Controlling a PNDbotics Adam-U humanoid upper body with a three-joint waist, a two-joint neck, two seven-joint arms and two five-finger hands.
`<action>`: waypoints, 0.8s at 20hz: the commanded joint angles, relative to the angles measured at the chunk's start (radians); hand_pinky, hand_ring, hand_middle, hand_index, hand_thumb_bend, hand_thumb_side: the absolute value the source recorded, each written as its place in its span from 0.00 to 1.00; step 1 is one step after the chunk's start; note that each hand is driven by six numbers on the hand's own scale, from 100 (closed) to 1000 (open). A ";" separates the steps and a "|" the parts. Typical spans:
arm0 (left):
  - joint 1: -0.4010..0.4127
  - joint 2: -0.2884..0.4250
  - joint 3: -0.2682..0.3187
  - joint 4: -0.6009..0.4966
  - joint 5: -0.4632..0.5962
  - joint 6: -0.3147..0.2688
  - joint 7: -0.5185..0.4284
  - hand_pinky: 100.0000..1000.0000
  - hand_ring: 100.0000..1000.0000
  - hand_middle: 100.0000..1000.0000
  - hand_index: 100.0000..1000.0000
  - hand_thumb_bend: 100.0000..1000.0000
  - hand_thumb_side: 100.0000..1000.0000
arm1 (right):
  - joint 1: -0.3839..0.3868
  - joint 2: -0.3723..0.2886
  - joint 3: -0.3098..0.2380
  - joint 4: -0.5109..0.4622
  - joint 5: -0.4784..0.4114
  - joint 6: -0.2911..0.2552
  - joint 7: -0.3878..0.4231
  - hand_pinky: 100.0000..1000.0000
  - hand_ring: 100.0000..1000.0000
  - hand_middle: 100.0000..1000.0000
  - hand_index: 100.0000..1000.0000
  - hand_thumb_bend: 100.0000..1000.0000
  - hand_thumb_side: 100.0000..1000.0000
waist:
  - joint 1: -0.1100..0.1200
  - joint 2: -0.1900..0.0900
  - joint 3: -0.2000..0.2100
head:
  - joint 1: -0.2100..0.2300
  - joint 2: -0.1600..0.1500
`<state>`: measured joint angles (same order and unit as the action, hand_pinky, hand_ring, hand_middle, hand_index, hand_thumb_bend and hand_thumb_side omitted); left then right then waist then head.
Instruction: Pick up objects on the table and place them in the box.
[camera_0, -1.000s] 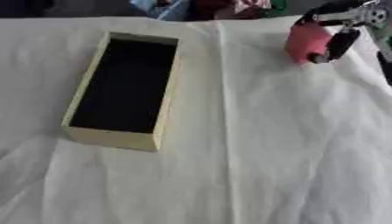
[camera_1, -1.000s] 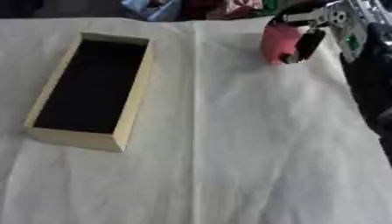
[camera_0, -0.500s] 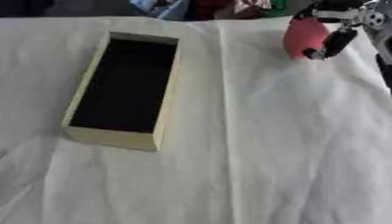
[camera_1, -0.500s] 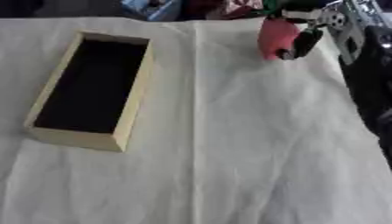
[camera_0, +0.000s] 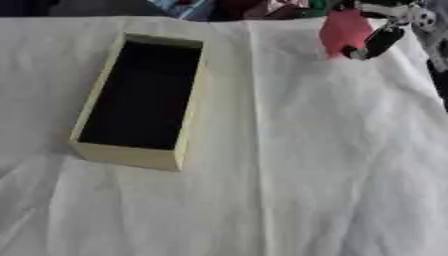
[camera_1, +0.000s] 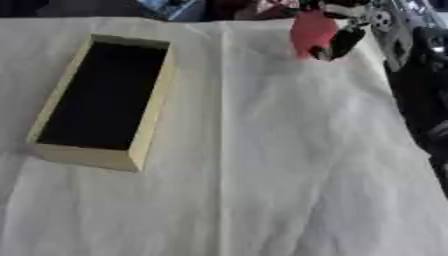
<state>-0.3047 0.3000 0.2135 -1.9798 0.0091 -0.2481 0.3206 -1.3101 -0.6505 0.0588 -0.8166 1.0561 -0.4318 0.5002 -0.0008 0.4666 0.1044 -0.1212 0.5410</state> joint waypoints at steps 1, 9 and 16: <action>0.000 0.028 0.000 -0.020 0.002 0.003 -0.001 0.52 0.49 0.49 0.65 0.00 0.03 | -0.032 -0.005 0.027 -0.059 -0.058 -0.022 0.014 0.76 0.73 0.47 0.40 0.00 0.00 | -0.015 -0.079 -0.003 | 0.013 0.030; 0.003 0.033 -0.007 -0.020 0.009 0.003 -0.004 0.52 0.50 0.49 0.65 0.00 0.02 | -0.058 0.075 0.110 -0.172 -0.244 -0.031 0.084 0.75 0.71 0.46 0.39 0.00 0.00 | -0.021 -0.149 -0.009 | 0.004 0.085; 0.000 0.027 -0.012 -0.020 0.017 0.005 -0.008 0.53 0.50 0.49 0.65 0.00 0.01 | -0.071 0.177 0.133 -0.219 -0.295 -0.011 0.107 0.75 0.70 0.46 0.39 0.00 0.00 | -0.028 -0.179 0.002 | -0.016 0.103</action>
<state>-0.2987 0.3012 0.2016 -1.9798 0.0184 -0.2433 0.3154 -1.3510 -0.4758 0.1922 -1.0084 0.7741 -0.4439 0.6027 -0.0160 0.3231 0.1056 -0.1324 0.6328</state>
